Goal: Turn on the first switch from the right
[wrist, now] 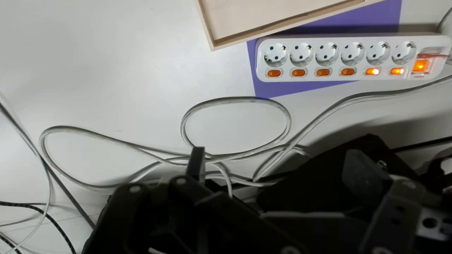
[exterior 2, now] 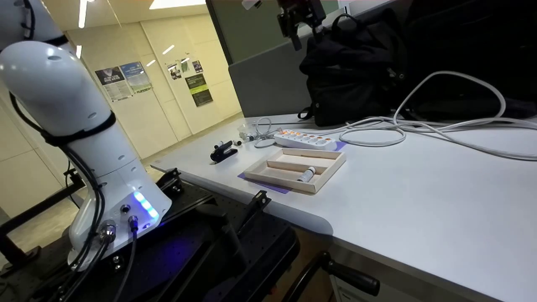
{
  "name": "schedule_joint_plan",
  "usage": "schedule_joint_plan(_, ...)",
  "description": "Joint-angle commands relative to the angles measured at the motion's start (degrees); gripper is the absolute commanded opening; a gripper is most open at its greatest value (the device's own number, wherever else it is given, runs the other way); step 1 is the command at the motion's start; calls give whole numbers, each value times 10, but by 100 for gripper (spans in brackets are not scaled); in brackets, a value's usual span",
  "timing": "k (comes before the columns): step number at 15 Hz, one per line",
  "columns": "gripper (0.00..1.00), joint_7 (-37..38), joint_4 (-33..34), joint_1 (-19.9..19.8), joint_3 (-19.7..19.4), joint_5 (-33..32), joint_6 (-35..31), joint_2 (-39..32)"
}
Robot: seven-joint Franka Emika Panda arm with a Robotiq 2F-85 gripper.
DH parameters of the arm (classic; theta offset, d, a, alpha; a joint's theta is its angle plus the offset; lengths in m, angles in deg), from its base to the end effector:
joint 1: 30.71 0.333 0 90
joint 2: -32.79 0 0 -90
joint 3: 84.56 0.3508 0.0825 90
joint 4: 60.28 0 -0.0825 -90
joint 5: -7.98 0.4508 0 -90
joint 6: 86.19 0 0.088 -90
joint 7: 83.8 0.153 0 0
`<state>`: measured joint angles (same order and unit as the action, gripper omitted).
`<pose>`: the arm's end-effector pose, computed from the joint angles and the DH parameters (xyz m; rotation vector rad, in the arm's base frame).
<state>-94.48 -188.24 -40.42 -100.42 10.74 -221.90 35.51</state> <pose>0.5384 -0.2555 0.3591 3.0856 -0.4540 0.2927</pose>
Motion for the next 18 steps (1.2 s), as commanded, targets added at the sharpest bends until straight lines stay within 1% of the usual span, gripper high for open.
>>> schedule_joint_plan(1,100,3,6,-10,11,0,3,-5)
schedule_joint_plan(4,100,6,7,-10,12,0,5,-6)
schedule_joint_plan(6,100,10,14,-5,17,14,-47,-40)
schedule_joint_plan(7,75,15,21,-1,23,19,-74,-71)
schedule_joint_plan(8,75,25,29,0,29,20,-91,-97)
schedule_joint_plan(10,60,44,43,2,44,13,-115,-161)
schedule_joint_plan(12,45,77,50,8,51,-10,-129,-216)
schedule_joint_plan(13,39,88,55,11,53,-15,-142,-248)
schedule_joint_plan(16,19,89,72,9,68,-2,-180,-316)
schedule_joint_plan(18,5,87,86,9,76,0,-193,-344)
